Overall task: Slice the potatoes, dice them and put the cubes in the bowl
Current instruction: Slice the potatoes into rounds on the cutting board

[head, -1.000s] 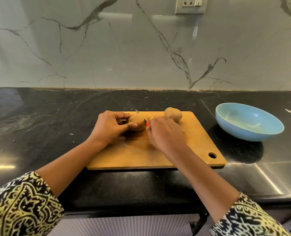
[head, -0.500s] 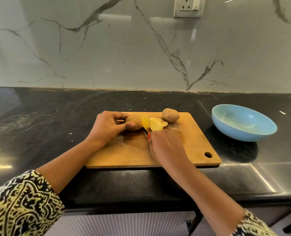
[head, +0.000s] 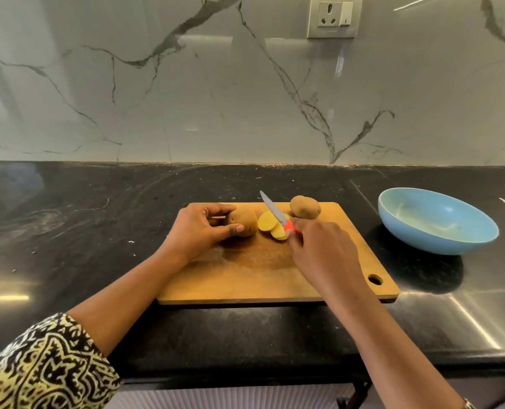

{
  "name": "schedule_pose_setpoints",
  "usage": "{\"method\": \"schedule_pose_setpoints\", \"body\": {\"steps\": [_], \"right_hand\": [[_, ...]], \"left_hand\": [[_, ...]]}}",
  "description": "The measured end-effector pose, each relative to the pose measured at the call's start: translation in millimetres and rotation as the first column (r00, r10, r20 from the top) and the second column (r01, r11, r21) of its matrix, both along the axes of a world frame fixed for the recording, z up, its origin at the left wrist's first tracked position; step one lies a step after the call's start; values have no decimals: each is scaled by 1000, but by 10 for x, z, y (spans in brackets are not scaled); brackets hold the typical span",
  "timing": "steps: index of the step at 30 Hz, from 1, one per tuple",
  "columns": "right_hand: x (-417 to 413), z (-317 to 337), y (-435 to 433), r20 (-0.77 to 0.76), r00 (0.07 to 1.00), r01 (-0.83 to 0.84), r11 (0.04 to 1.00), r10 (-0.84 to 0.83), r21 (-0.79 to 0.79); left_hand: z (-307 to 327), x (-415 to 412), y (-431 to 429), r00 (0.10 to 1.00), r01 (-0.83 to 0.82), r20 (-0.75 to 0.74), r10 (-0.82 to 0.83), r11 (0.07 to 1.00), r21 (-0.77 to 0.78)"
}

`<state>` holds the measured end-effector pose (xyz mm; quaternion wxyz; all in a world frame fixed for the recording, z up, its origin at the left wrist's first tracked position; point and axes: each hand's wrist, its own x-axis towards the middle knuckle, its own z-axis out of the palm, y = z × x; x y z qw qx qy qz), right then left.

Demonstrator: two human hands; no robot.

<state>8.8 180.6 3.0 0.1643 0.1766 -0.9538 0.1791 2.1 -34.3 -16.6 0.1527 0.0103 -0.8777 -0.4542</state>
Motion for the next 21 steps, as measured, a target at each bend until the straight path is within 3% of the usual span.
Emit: {"method": "schedule_pose_setpoints", "body": {"steps": [4,21], "right_hand": [[109,27,-134,-59,994,-89,996,90,20],[47,-16,-243,-128,987,-85,995,92,55]], "left_hand": [[-5,-12,-9,1000,-12,-7,12,1000,3],[5,-17,-18,1000,-17,5,17,1000,6]]}}
